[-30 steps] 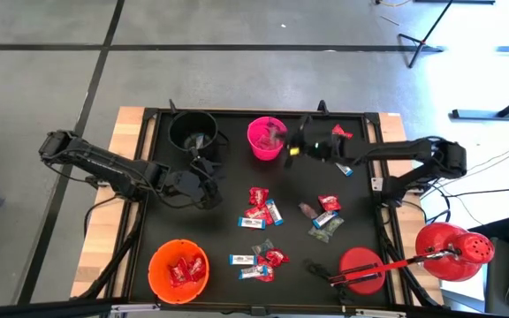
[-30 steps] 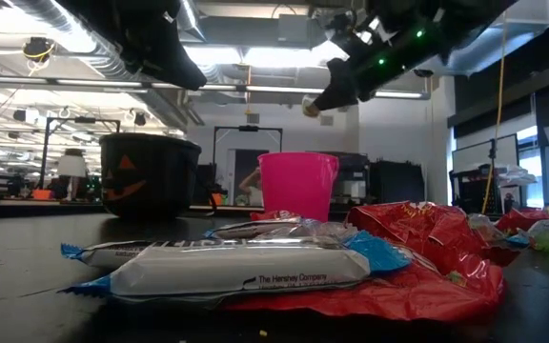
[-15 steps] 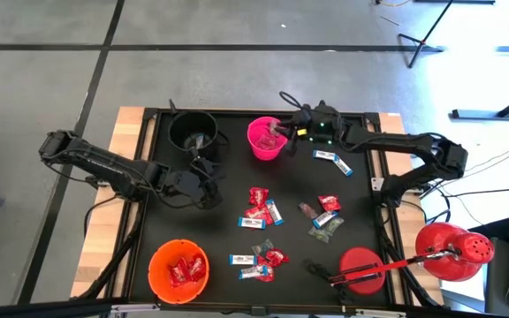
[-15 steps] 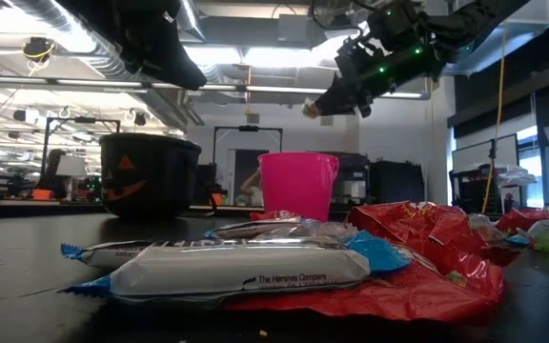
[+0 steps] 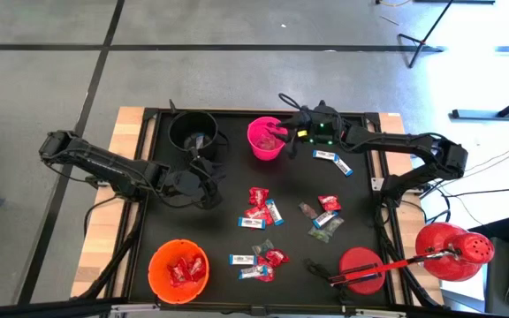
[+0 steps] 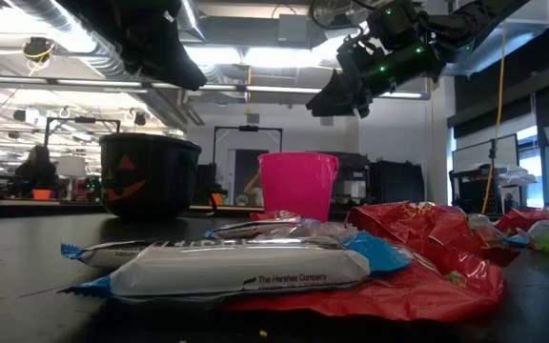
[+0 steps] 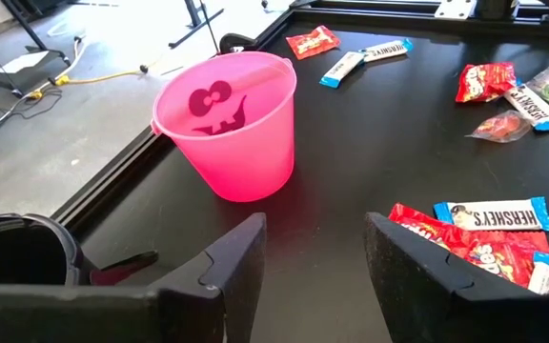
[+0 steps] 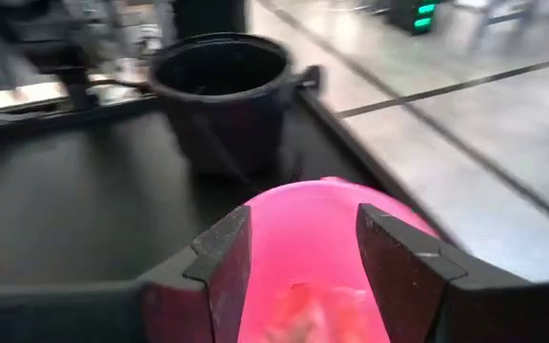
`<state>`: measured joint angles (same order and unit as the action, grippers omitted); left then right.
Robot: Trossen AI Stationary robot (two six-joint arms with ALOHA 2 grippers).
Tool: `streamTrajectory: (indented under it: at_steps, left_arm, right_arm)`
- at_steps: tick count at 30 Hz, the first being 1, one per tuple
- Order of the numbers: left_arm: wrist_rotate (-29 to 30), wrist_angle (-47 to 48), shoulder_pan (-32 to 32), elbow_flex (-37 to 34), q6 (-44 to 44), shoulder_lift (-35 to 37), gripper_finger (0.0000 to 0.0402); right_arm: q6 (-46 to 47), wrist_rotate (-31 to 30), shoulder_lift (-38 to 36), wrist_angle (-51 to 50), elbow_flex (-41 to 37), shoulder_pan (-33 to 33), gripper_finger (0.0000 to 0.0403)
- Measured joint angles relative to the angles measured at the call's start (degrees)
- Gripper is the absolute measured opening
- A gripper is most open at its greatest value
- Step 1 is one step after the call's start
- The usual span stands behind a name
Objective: Organize candy in baskets
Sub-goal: Put the red candy into the orange bucket
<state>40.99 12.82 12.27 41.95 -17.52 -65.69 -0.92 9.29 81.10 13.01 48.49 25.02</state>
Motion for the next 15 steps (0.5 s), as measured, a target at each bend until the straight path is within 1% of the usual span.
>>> streamTrajectory:
  at_steps: [3, 4, 6, 8, 10, 12, 15]
  left_arm:
    - [-0.06, 0.0, 0.0, 0.0, -0.08, 0.0, 0.0169]
    - [-0.06, 0.0, 0.0, 0.0, -0.08, 0.0, 0.0169]
    - [-0.06, 0.0, 0.0, 0.0, -0.08, 0.0, 0.0169]
    - [-0.01, 0.0, 0.0, 0.0, -0.08, 0.0, 0.0169]
    - [0.0, 0.0, 0.0, 0.0, -0.06, 0.0, 0.0169]
    - [0.0, -0.01, 0.01, 0.0, -0.06, 0.0, 0.0169]
    - [0.0, -0.02, 0.0, 0.0, -0.2, 0.0, 0.0169]
  right_arm:
    - [1.17, 7.36, 0.22, 0.13, -0.1, -2.42, 0.0188]
    - [0.94, 8.84, 0.36, 0.07, -0.24, -4.04, 0.0188]
    - [-0.49, 9.37, 0.5, -1.6, -0.56, -7.75, 0.0189]
    - [-3.47, 7.05, 0.78, -3.07, -0.59, -12.11, 0.0189]
    - [-6.34, 3.1, 0.96, -4.58, -0.59, -16.23, 0.0189]
    - [-8.33, -1.25, 2.05, -4.0, -0.59, -19.98, 0.0189]
    - [-8.38, -6.52, 4.39, -3.57, -0.59, -23.32, 0.0189]
